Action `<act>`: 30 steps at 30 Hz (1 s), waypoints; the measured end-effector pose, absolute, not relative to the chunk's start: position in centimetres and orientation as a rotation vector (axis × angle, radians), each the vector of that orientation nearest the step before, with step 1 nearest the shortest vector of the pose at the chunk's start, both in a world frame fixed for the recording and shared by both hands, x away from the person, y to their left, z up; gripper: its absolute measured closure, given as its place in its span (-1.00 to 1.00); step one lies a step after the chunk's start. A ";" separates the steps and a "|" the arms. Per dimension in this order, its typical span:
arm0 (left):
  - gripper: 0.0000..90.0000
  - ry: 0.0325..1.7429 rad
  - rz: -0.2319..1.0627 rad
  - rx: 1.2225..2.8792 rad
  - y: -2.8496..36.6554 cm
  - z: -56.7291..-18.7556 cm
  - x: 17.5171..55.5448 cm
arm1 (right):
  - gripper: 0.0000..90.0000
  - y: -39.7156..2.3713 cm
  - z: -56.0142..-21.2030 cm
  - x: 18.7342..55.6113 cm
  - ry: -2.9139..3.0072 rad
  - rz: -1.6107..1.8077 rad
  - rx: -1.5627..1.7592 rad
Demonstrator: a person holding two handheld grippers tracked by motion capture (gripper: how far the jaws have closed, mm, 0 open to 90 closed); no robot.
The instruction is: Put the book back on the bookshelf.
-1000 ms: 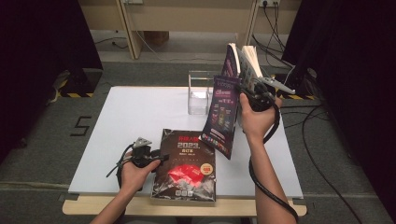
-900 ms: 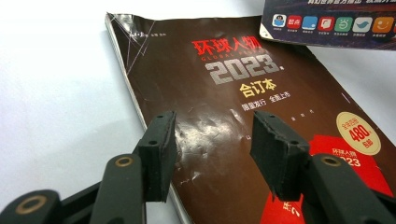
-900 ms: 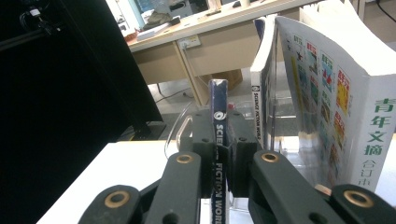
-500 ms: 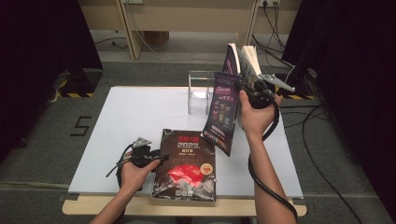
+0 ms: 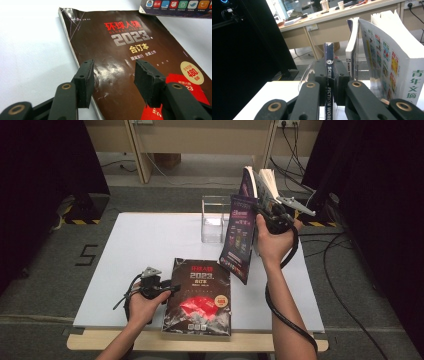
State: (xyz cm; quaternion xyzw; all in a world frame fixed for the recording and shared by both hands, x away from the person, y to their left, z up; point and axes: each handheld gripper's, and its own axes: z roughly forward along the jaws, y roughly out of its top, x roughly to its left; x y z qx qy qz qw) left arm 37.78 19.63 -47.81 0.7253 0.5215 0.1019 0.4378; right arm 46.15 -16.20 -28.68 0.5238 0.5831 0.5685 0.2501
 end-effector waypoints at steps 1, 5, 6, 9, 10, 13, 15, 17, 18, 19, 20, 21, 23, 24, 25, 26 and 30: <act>0.11 1.297 0.253 1.803 19.6 -47.8 37.8 | 0.88 -16.2 -28.6 46.2 1.589 1.548 1.431; 0.10 1.295 0.255 1.802 19.7 -47.8 37.8 | 0.88 -16.1 -28.6 46.3 1.586 1.545 1.421; 0.10 1.295 0.255 1.801 19.6 -47.8 37.8 | 0.88 -16.1 -28.5 46.3 1.585 1.544 1.424; 0.10 1.297 0.254 1.799 19.7 -47.8 37.8 | 0.88 -16.0 -28.4 46.5 1.582 1.543 1.419; 0.11 1.297 0.254 1.799 19.7 -47.8 37.8 | 0.88 -16.0 -28.4 46.5 1.579 1.543 1.419; 0.11 1.299 0.255 1.796 19.7 -47.8 37.9 | 0.88 -15.9 -28.2 46.7 1.574 1.538 1.417; 0.10 1.300 0.255 1.797 19.8 -47.8 37.9 | 0.88 -15.9 -28.2 46.9 1.567 1.540 1.408; 0.10 1.301 0.256 1.799 19.8 -47.7 37.9 | 0.88 -15.8 -28.1 46.9 1.567 1.534 1.405; 0.11 1.301 0.256 1.799 19.8 -47.7 37.9 | 0.88 -15.8 -28.1 47.0 1.568 1.530 1.399; 0.11 1.301 0.256 1.799 19.8 -47.7 37.9 | 0.88 -15.8 -28.1 47.0 1.566 1.528 1.402; 0.11 1.301 0.256 1.799 19.8 -47.7 37.9 | 0.88 -15.8 -28.1 47.1 1.566 1.528 1.405; 0.11 1.301 0.256 1.799 19.8 -47.7 37.9 | 0.88 -15.8 -28.1 47.2 1.570 1.523 1.406; 0.11 1.301 0.256 1.799 19.8 -47.8 37.9 | 0.88 -15.8 -28.0 47.3 1.565 1.530 1.406; 0.11 1.301 0.256 1.799 19.8 -47.8 37.9 | 0.88 -15.8 -28.0 47.3 1.562 1.530 1.403; 0.11 1.301 0.255 1.800 19.8 -47.8 37.9 | 0.88 -15.8 -28.0 47.3 1.562 1.529 1.399; 0.11 1.299 0.254 1.798 19.8 -47.8 37.9 | 0.88 -15.8 -27.9 47.4 1.564 1.529 1.401; 0.11 1.299 0.256 1.794 19.8 -47.8 37.9 | 0.88 -15.7 -27.7 47.6 1.555 1.529 1.399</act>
